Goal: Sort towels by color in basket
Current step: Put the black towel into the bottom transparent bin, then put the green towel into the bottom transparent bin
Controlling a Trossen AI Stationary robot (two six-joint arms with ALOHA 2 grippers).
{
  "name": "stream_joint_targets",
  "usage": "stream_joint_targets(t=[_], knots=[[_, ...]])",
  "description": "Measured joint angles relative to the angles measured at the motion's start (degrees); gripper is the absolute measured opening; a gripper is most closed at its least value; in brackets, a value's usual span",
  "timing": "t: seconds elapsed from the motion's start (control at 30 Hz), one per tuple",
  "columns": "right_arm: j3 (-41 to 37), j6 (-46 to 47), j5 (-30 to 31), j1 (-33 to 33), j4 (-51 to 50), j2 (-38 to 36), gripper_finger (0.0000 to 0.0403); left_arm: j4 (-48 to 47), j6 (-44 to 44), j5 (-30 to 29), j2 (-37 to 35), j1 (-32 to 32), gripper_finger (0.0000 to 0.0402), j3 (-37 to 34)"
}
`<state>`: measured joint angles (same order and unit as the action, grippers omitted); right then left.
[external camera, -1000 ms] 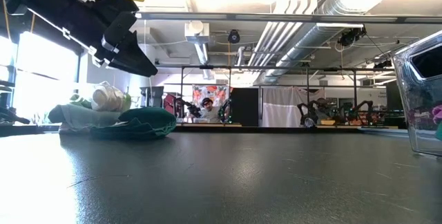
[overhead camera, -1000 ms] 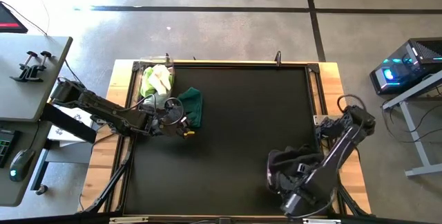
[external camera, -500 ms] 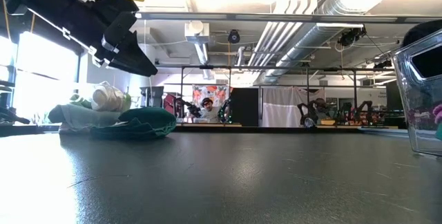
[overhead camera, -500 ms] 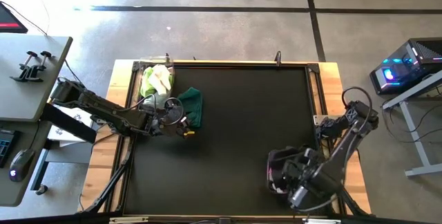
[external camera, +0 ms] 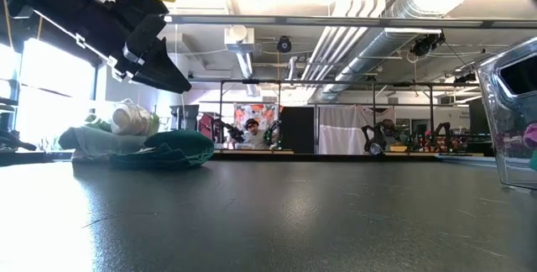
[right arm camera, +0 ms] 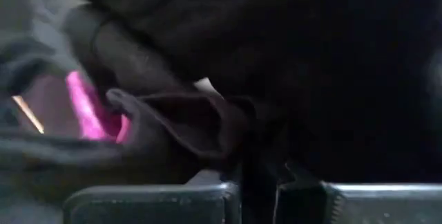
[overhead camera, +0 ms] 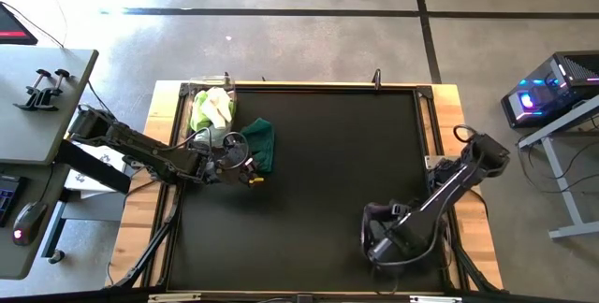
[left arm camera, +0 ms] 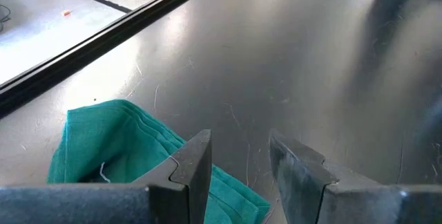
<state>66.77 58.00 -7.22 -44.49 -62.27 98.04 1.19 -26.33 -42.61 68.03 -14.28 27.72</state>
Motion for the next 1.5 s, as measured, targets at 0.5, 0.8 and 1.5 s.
stream_joint_targets(t=[0.5, 0.8, 1.5], knots=[[0.4, 10.7, 3.1, 0.5, -0.8, -6.9, 0.0081, 0.2, 0.0, 0.0, 0.0, 0.0, 0.0129, 0.0], [3.2, 13.1, 17.7, -1.4, 1.5, -16.6, 0.0125, 0.2, 0.0, 0.0, 0.0, 0.0, 0.0129, 0.0], [-23.8, -28.4, 17.0, 20.8, 77.9, -14.7, 0.0183, -8.5, 15.2, 13.9, 0.0, 11.9, 0.0129, 5.0]])
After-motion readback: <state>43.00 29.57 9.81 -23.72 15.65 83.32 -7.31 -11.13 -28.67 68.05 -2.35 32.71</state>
